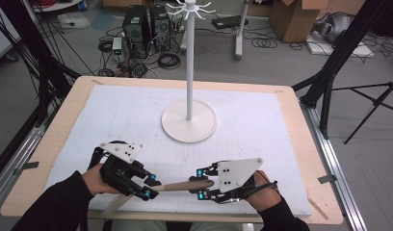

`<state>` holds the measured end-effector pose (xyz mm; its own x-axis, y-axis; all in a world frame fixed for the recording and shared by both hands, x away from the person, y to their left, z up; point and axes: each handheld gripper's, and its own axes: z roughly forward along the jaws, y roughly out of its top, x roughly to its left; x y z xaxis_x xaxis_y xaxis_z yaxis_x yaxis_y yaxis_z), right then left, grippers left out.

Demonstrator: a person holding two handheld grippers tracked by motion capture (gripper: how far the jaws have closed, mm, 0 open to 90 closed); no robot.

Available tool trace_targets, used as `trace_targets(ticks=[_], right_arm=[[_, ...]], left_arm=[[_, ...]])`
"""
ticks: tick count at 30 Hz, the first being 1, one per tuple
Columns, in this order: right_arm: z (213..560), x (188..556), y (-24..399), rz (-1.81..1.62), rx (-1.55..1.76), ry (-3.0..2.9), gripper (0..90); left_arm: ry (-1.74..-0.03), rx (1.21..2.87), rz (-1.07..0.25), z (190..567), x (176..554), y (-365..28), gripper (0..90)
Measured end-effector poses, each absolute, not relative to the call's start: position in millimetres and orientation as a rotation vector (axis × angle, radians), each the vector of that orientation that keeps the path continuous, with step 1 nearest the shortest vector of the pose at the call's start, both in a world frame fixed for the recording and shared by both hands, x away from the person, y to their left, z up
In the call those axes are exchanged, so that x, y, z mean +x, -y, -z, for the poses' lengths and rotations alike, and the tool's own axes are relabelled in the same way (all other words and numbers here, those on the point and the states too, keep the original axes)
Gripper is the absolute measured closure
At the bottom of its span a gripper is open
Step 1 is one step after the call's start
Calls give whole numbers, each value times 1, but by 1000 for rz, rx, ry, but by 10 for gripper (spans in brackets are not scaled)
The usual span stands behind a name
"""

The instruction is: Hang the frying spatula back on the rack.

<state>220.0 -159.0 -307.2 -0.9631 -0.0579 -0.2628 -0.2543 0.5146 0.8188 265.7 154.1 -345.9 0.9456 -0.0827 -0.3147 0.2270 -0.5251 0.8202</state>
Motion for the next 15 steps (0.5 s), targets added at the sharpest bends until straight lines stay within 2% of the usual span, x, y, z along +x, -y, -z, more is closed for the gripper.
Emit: trace_targets(ticks=[4,7,8,9,10,15], right_arm=[[309,222,157,-1418,-238,-2558,703],[308,225,159,-1431,-189,-2549,704],[307,226,158,-1424,-175,-2548,705],[307,226,158,-1424,-175,-2548,705],[307,228,158,-1433,-159,-2555,705],[303,228,156,-1449,-141,-2558,706]], left_arm=[[-113,2109,246,334,259,-154,469],[-119,2123,168,330,254,-152,449],[-146,2129,74,327,251,-150,443],[-146,2129,74,327,251,-150,440],[-148,2141,5,325,249,-148,440],[-139,2178,-50,327,247,-140,446]])
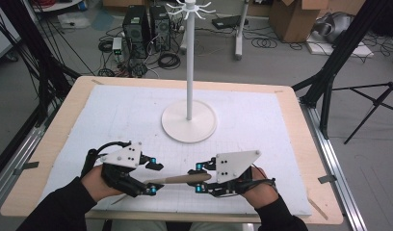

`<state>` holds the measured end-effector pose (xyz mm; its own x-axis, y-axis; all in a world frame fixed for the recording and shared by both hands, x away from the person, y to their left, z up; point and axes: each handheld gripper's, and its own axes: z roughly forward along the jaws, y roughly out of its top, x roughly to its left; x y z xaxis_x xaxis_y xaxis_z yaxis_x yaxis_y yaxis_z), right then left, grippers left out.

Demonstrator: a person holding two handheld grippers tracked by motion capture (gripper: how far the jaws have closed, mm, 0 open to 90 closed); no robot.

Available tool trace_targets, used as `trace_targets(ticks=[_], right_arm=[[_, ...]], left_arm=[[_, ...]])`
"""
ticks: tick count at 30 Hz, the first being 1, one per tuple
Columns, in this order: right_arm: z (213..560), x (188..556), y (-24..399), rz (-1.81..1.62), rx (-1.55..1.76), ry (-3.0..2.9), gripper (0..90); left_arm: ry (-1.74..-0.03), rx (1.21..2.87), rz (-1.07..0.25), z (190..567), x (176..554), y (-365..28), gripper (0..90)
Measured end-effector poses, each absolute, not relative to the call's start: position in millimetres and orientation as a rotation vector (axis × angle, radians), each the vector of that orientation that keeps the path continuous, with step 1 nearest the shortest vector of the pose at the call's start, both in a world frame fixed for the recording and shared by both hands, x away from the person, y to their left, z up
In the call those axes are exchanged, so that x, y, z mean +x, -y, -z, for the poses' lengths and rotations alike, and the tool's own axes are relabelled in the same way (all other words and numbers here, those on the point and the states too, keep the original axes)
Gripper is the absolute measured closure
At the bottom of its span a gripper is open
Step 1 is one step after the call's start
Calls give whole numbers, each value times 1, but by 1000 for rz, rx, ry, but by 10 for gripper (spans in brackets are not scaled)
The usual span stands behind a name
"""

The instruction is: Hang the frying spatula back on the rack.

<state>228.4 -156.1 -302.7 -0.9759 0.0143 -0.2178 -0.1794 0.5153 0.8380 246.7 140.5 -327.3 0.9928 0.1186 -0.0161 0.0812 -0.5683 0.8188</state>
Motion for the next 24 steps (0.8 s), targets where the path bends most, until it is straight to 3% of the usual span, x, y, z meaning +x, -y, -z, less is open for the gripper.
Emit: trace_targets(ticks=[9,20,24], right_arm=[[289,227,151,-1462,-115,-2559,710],[278,231,147,-1496,-86,-2561,714],[277,231,146,-1504,-61,-2567,715]], left_arm=[[-105,2228,-84,331,242,-126,534],[-109,2227,-131,328,242,-127,731],[-113,2229,-165,328,241,-126,741]])
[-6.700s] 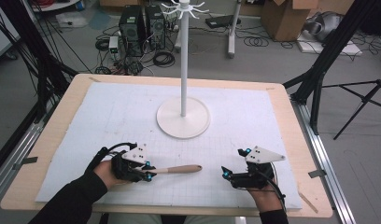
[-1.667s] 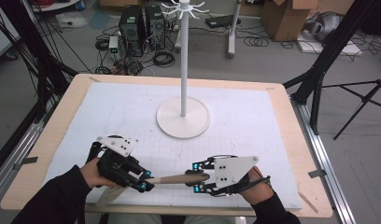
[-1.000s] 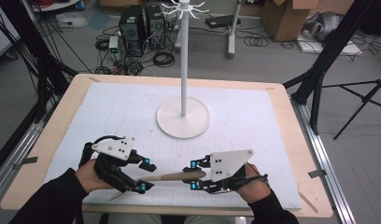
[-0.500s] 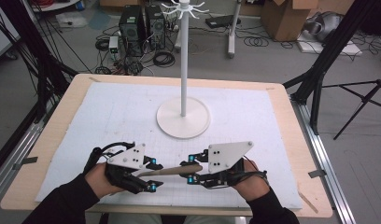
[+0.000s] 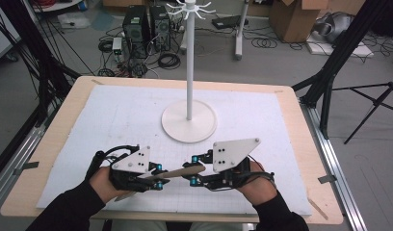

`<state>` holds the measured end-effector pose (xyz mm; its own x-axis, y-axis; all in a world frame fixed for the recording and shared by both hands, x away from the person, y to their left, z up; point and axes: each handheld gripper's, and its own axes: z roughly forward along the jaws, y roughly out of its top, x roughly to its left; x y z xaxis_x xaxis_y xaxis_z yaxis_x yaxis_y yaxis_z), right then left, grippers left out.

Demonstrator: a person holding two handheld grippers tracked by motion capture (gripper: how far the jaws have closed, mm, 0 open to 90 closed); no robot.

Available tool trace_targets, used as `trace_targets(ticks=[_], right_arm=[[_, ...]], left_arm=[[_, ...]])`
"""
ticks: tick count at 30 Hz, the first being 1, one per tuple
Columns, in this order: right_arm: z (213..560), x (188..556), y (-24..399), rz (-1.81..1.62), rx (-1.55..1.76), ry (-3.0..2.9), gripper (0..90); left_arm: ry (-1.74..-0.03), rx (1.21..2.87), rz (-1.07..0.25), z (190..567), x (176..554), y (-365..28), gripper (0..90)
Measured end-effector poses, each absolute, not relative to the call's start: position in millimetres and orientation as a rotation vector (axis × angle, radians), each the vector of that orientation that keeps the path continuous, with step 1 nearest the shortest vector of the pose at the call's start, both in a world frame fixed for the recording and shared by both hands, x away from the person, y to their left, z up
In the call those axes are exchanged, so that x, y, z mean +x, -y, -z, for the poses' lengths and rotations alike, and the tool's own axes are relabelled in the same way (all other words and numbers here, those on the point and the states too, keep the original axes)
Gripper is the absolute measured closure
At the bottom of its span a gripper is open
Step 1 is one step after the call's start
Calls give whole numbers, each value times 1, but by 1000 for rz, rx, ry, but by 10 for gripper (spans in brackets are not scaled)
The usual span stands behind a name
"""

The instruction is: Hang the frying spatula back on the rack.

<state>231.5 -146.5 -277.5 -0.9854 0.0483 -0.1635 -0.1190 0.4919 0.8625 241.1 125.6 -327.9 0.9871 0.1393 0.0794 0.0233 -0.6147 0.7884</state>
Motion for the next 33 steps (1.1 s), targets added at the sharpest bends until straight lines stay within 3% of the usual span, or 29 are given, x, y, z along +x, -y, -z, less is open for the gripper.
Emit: trace_targets(ticks=[5,9,10,11,15,23,33], right_arm=[[275,234,149,-1595,22,-2531,672],[272,234,157,-1709,135,-2409,426],[272,234,157,-1709,135,-2409,426],[272,234,163,-1729,169,-2359,363],[276,231,177,-1733,261,-2272,248],[303,220,209,-1676,491,-2122,226],[344,223,237,-1588,658,-2108,224]], left_arm=[[-82,2180,-148,323,239,-126,776],[-99,2164,-139,321,241,-126,784],[-99,2164,-139,321,241,-126,784],[-110,2157,-130,322,243,-128,784],[-144,2141,-127,325,248,-129,784],[-284,2080,-160,325,263,-131,783],[-369,1903,-92,318,289,-132,784]])
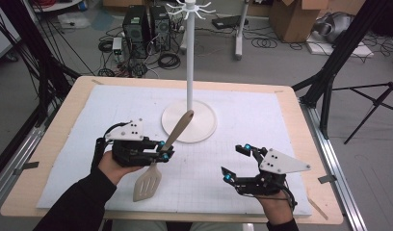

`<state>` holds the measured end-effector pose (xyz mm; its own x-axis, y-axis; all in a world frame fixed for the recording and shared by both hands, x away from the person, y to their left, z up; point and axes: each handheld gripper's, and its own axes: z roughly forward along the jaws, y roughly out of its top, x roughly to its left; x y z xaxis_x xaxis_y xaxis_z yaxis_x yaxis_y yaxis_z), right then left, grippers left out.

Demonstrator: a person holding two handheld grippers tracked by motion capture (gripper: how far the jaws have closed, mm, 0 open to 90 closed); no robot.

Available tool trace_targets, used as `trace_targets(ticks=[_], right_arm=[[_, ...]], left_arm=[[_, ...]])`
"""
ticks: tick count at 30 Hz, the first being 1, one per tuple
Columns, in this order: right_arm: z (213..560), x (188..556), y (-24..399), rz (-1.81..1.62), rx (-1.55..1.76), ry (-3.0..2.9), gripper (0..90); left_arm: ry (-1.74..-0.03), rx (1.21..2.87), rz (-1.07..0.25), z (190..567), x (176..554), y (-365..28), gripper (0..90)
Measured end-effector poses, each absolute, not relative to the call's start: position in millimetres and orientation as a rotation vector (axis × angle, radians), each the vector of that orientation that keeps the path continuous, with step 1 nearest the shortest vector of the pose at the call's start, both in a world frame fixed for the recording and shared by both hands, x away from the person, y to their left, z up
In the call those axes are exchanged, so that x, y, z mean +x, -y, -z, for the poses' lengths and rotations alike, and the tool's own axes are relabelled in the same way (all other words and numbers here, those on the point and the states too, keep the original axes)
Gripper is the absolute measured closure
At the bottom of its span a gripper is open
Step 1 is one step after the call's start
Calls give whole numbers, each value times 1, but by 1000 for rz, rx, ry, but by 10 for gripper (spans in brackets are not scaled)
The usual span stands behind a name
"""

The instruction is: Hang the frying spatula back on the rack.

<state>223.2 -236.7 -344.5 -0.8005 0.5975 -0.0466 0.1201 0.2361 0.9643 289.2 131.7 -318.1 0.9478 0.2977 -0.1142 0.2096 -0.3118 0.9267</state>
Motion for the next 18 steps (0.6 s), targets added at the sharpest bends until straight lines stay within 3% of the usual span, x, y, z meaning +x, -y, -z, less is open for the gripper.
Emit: trace_targets(ticks=[18], right_arm=[[358,231,244,-1516,679,-2075,213]], left_arm=[[-418,1746,-133,265,342,-122,784]])
